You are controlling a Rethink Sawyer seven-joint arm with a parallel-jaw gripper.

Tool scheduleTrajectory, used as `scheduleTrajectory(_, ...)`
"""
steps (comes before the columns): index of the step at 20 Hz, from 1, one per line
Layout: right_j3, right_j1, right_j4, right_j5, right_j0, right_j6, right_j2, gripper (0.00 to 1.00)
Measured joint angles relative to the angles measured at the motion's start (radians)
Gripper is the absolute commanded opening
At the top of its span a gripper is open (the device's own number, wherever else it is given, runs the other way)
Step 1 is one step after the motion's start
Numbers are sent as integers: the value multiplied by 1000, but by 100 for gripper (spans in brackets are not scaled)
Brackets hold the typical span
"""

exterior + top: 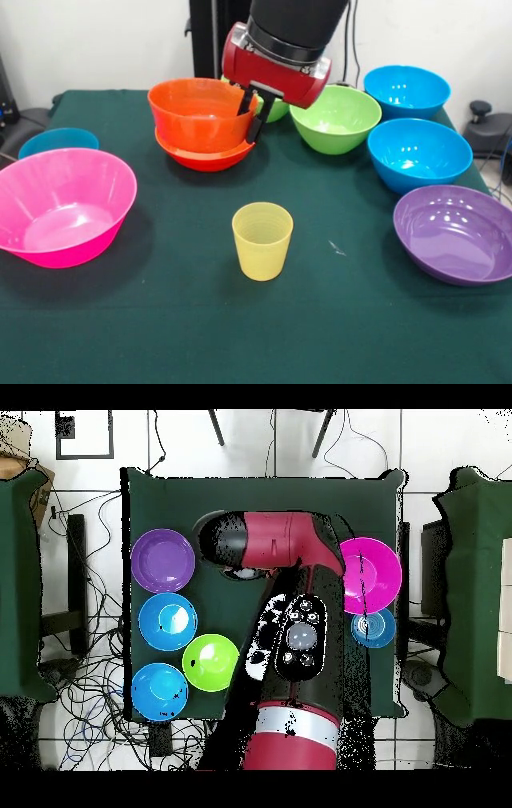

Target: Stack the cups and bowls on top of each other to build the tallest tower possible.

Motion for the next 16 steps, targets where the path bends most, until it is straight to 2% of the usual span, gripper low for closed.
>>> scheduleTrajectory(7,-81,23,0,93,14,0,0,0)
scheduleTrajectory(16,-146,46,0,101,17,0,0,0)
